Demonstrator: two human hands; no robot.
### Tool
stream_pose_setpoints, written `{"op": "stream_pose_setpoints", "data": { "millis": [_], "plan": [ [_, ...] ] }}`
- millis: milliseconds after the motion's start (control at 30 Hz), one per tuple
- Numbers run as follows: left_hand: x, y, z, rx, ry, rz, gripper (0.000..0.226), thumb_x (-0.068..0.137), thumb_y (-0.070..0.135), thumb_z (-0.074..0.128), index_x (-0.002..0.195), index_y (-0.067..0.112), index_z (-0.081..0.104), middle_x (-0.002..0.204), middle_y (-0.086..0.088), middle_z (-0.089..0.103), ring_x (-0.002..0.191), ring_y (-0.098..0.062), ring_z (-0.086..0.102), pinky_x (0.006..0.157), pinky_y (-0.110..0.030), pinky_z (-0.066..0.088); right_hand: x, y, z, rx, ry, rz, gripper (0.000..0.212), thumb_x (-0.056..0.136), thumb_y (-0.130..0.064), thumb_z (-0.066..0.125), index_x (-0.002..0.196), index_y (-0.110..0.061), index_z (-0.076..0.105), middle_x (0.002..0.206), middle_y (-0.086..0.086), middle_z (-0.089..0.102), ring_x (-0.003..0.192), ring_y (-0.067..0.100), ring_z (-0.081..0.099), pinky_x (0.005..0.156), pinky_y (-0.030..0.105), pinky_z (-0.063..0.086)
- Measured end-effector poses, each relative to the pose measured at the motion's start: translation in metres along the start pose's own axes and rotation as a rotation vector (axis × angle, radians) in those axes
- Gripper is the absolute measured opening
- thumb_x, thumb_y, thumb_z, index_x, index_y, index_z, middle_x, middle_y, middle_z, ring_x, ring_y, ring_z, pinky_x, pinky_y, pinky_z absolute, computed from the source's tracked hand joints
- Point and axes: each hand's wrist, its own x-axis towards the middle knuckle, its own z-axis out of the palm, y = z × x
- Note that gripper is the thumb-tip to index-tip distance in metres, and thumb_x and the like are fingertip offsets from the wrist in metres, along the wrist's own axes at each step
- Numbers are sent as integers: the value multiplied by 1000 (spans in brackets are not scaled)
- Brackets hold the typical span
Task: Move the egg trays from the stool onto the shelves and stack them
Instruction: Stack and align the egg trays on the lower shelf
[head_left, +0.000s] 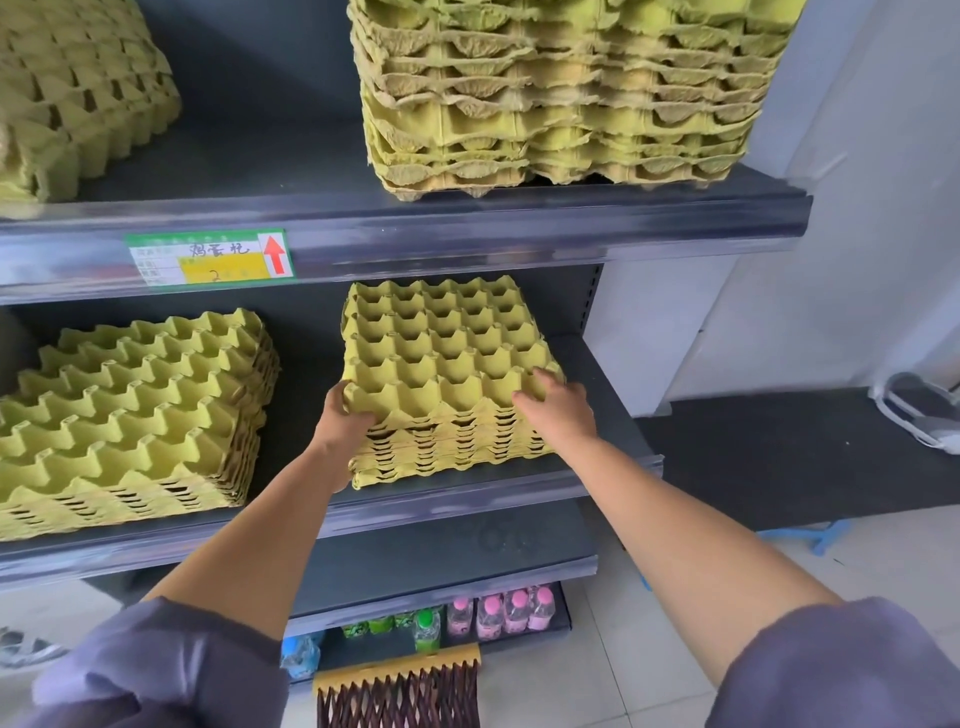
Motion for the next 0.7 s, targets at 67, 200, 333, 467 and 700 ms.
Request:
{"op": "stream_pose_setpoints", "data": {
  "millis": [67,200,333,467,700],
  "plan": [
    [-1,-1,1,17,-8,5,65,91,8,54,142,36,25,138,-5,43,127,-33,42,102,-61,35,0,3,2,-12,41,5,59,88,-49,51,143,-35,37,137,13,35,118,40,49,94,39,48],
    [-2,-1,6,28,-13,6,65,91,9,54,142,39,26,139,-3,42,128,-32,40,102,-63,32,-1,7,1,14,141,5,56,85,-46,54,139,-33,45,128,13,44,110,38,54,88,36,47],
    [-6,-3,14,50,-18,22,67,92,12,55,144,36,22,141,-4,41,130,-32,39,104,-59,33,4,12,-3,37,172,6,55,84,-44,55,137,-31,48,127,13,46,110,37,54,87,34,46],
    [-12,-4,21,90,-45,44,67,94,13,53,147,34,18,145,-4,37,132,-31,35,105,-56,32,7,18,-4,20,205,21,52,85,-45,55,135,-31,50,125,13,50,110,36,53,82,32,44],
    [-18,-3,27,139,-39,67,68,94,15,54,147,32,16,146,-5,36,133,-31,36,104,-54,35,4,20,-7,36,232,32,50,85,-44,55,133,-30,52,122,13,51,103,35,58,82,35,50]
  ]
}}
